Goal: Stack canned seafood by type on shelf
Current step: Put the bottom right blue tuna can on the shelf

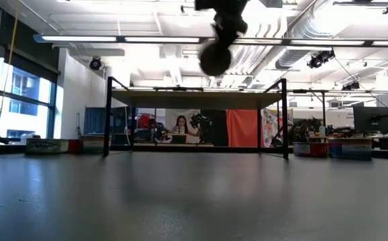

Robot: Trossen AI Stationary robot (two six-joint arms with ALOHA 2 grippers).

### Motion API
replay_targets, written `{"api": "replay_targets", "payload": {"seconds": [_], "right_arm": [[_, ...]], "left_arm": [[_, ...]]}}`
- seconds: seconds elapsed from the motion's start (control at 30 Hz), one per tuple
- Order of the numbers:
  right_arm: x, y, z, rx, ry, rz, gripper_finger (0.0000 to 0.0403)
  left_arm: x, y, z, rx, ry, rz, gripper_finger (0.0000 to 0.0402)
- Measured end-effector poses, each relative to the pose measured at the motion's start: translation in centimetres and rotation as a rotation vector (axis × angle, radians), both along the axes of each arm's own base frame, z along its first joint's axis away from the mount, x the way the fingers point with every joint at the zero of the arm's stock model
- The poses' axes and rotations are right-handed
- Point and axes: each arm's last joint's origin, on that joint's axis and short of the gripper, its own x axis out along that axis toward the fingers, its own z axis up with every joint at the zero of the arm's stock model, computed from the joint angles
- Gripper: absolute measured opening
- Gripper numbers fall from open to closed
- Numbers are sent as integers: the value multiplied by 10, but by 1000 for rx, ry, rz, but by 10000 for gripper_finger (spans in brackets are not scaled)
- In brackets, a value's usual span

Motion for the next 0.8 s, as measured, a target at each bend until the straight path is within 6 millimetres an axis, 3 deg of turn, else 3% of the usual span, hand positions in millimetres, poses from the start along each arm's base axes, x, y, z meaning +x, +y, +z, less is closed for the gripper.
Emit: {"api": "replay_targets", "payload": {"seconds": [0.2, 0.37, 0.5, 0.63, 0.8], "right_arm": [[-46, -38, -4, -25, 80, -132, 168], [-77, -46, -11, -79, 5, -177, 168], [-81, -43, -12, -142, -94, -134, 168], [-77, -44, -30, -147, -46, -116, 168], [-70, -49, -49, -180, 16, -124, 198]], "left_arm": [[8, 2, -4, -15, 17, -8, 0], [16, 2, -8, -33, 31, -5, 0], [22, 4, -11, -28, 56, 19, 0], [25, 7, -13, -55, 48, 38, 0], [27, 8, -14, -90, 33, 49, 0]]}}
